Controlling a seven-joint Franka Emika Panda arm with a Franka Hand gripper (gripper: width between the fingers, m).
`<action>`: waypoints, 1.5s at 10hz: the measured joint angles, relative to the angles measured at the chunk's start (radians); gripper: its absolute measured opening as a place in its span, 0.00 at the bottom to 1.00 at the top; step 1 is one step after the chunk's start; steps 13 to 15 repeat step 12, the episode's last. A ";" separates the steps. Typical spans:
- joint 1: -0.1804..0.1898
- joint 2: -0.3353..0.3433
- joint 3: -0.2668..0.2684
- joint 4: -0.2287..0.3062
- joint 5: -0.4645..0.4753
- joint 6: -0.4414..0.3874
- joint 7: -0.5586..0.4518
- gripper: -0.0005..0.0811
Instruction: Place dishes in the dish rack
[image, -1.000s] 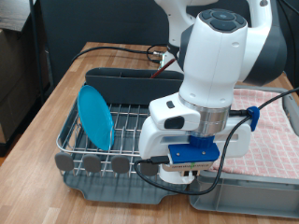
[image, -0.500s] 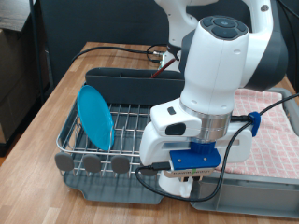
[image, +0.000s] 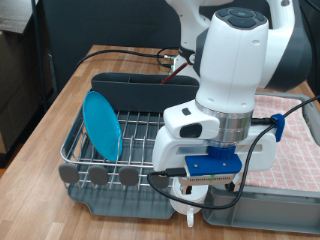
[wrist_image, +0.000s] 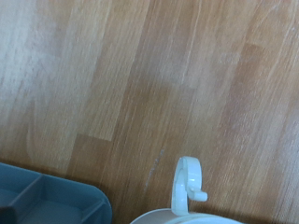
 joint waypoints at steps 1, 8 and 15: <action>0.000 -0.012 -0.001 -0.002 0.002 0.000 0.000 0.95; 0.002 -0.130 -0.022 -0.005 0.003 -0.147 0.010 0.99; 0.024 -0.202 -0.044 0.001 -0.031 -0.287 0.063 0.99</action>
